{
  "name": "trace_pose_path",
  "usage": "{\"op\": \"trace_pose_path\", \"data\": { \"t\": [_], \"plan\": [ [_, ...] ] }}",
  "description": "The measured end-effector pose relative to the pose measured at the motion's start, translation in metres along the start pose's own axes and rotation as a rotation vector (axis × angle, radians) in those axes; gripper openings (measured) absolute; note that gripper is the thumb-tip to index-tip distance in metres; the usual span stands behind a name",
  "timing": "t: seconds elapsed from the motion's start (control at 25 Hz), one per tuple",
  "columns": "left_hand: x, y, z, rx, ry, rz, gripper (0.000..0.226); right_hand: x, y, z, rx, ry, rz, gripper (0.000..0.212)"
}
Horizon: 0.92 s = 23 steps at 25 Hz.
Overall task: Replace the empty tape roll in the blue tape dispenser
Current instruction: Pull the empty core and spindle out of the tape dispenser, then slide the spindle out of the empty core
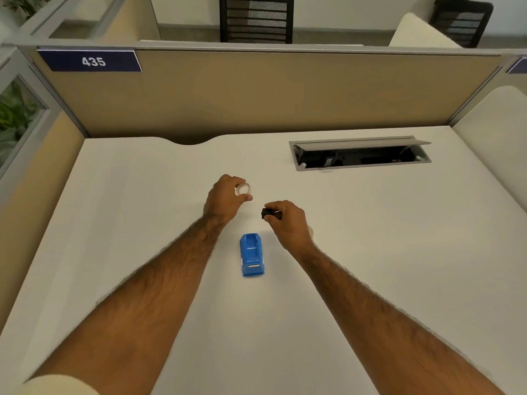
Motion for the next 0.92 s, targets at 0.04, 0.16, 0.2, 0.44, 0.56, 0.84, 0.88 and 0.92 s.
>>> {"op": "trace_pose_path", "data": {
  "t": [0.04, 0.16, 0.2, 0.44, 0.56, 0.84, 0.88, 0.92],
  "plan": [
    [0.004, 0.009, -0.002, 0.021, 0.067, -0.012, 0.055, 0.0, 0.003, 0.001, -0.002, -0.008, -0.001, 0.025],
    [0.017, 0.032, -0.008, 0.059, 0.216, -0.036, 0.055, 0.001, 0.011, 0.005, -0.017, -0.024, -0.013, 0.024],
    [0.02, 0.038, -0.01, 0.068, 0.264, -0.042, 0.055, 0.001, 0.013, 0.006, -0.021, -0.028, -0.017, 0.024],
    [0.034, 0.064, -0.021, 0.16, 0.463, -0.124, 0.06, 0.007, 0.015, 0.01, -0.054, -0.03, -0.017, 0.02],
    [0.039, 0.065, -0.026, 0.17, 0.483, -0.127, 0.064, 0.007, 0.013, 0.012, -0.067, -0.024, -0.018, 0.018],
    [0.016, 0.031, -0.034, 0.045, 0.126, -0.118, 0.061, 0.003, 0.011, 0.007, -0.03, 0.028, -0.034, 0.023],
    [0.01, 0.02, -0.033, 0.02, 0.0, -0.065, 0.055, 0.003, 0.01, 0.004, -0.025, 0.038, -0.032, 0.023],
    [0.004, 0.008, -0.031, -0.006, -0.108, -0.014, 0.048, 0.004, 0.008, 0.002, -0.024, 0.047, -0.031, 0.021]
  ]
}}
Point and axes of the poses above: each hand's wrist, its own y-axis towards the middle knuckle, its own x-axis out of the palm, z = x × y, the point moved 2 cm from there along y, towards the middle knuckle, and after that the axes turned 1 degree about z, right-handed, at the moved point
